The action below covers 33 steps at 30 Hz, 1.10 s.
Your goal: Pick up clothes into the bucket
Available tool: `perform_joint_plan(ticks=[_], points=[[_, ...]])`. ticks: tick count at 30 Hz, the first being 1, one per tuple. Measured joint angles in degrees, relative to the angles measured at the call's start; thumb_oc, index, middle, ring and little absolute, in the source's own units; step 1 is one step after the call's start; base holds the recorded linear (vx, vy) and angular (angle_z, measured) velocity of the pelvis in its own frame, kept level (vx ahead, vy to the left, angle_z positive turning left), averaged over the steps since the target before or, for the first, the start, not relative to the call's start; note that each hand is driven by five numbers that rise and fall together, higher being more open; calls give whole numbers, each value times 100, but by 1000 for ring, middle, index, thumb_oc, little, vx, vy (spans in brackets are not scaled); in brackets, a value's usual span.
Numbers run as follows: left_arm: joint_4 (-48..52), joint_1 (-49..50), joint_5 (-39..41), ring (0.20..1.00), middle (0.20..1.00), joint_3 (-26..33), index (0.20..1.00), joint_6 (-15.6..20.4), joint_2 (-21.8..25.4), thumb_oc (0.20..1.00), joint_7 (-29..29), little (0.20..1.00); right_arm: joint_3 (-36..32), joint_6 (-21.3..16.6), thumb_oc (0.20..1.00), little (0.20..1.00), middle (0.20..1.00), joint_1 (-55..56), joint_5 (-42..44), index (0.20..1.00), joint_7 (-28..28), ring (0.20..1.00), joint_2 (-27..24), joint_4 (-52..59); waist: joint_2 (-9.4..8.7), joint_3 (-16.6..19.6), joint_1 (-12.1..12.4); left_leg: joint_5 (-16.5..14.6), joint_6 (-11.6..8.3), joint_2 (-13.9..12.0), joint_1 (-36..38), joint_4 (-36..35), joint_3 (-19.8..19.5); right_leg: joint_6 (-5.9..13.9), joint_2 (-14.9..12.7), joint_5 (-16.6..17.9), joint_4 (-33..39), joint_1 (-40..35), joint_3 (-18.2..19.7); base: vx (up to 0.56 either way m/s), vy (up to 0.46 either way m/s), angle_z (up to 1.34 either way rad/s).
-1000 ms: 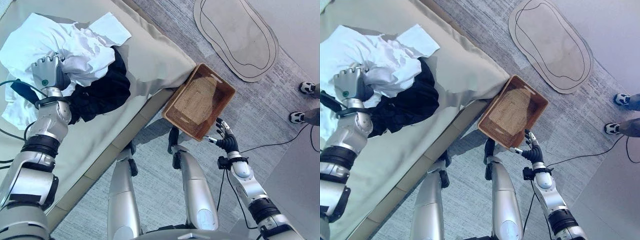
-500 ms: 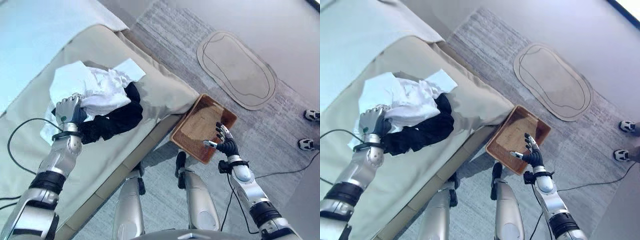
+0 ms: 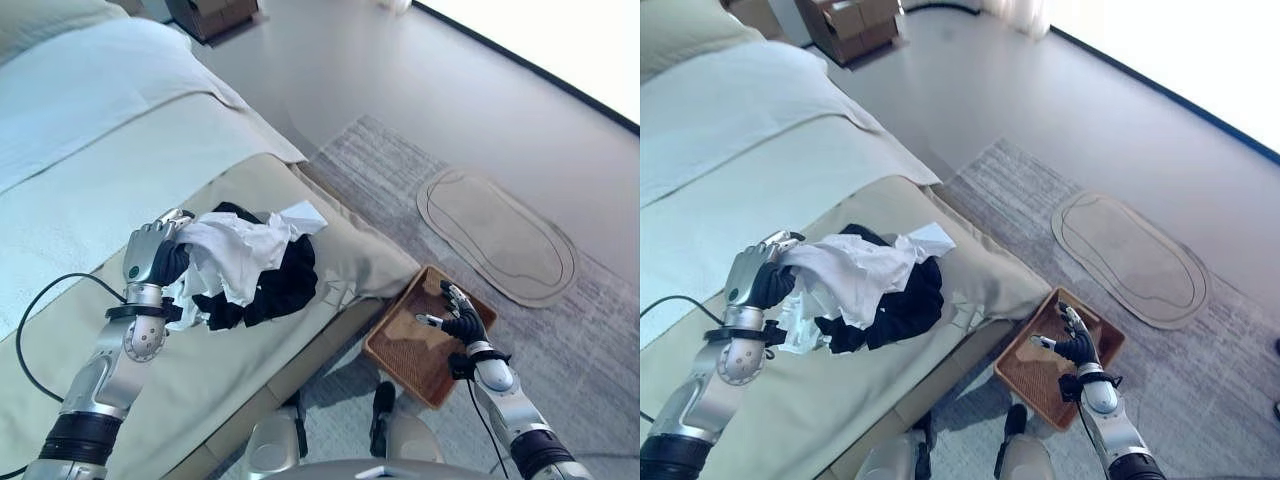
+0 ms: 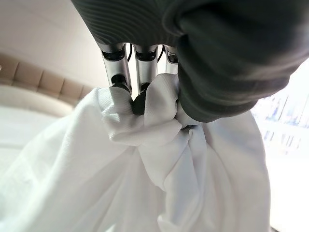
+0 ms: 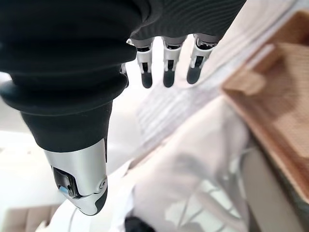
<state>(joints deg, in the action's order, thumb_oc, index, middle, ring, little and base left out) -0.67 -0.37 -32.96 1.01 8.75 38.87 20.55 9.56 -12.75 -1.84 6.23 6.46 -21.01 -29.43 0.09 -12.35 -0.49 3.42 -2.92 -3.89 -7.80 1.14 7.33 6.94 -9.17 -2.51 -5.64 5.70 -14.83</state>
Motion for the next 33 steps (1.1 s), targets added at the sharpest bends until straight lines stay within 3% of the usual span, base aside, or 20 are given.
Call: perform_joint_plan(ticks=[3,6,13,17,23,28,29,30,33], points=[[410,24,88,200,200,22,200,104,-23,200,-148,200,148,84,1000,1000,1000,-42,-282,1000,-75,1000,-55,110,2,51,12,11,-5,12,286,-125,-41,18,25,34,212,-362,-73,57,-42,8],[813,-60,674,200,200,-91,200,391,-126,200,-498,200,640,135,1000,1000,1000,-221,-719,1000,-197,1000,-297,429,8,205,3,35,-21,16,443,-244,-69,25,53,84,388,-567,-128,53,-43,6],[1250,-500,1921,200,200,-1499,200,666,-456,200,-1393,200,1576,110,1000,1000,1000,-1251,-1148,1000,-413,1000,-106,697,91,546,-5,40,-19,7,694,-343,-82,22,108,145,602,-863,-148,40,-22,2],[1404,-673,2472,200,200,-1999,200,672,-546,200,-1813,200,2095,113,1000,1000,1000,-1544,-1124,1000,-693,1000,80,717,112,626,-2,40,-20,10,831,-389,-69,22,117,144,667,-1005,-148,18,-9,0],[1523,-813,3011,200,200,-2244,200,639,-754,200,-2082,200,2206,155,1000,1000,1000,-1618,-1090,1000,-738,1000,379,906,127,698,1,40,-20,11,867,-394,-60,16,120,158,692,-1052,-146,0,0,0],[1534,-1089,3390,200,200,-2493,200,521,-961,200,-2181,200,2394,217,1000,1000,1000,-1643,-169,1000,-780,1000,773,899,135,720,4,40,-20,10,946,-423,-16,16,121,158,693,-1107,-128,-7,1,-2],[1538,-1144,3390,200,200,-2523,200,518,-968,200,-2201,200,2468,235,871,871,871,-1672,-48,871,-840,871,772,900,135,724,-4,40,-20,10,947,-423,-16,16,121,158,693,-1107,-127,0,0,0],[1540,-1199,3390,200,200,-2537,200,502,-974,200,-2230,200,2569,247,200,200,200,-1709,108,200,-950,200,842,903,134,731,-6,40,-20,10,954,-423,-17,16,121,158,693,-1113,-127,0,0,0],[1544,-1258,3389,200,200,-2578,200,490,-937,200,-2295,200,2806,289,200,200,200,-1828,251,200,-1251,200,725,912,134,757,2,40,-20,12,1009,-439,-21,15,120,157,695,-1161,-129,0,0,0]])
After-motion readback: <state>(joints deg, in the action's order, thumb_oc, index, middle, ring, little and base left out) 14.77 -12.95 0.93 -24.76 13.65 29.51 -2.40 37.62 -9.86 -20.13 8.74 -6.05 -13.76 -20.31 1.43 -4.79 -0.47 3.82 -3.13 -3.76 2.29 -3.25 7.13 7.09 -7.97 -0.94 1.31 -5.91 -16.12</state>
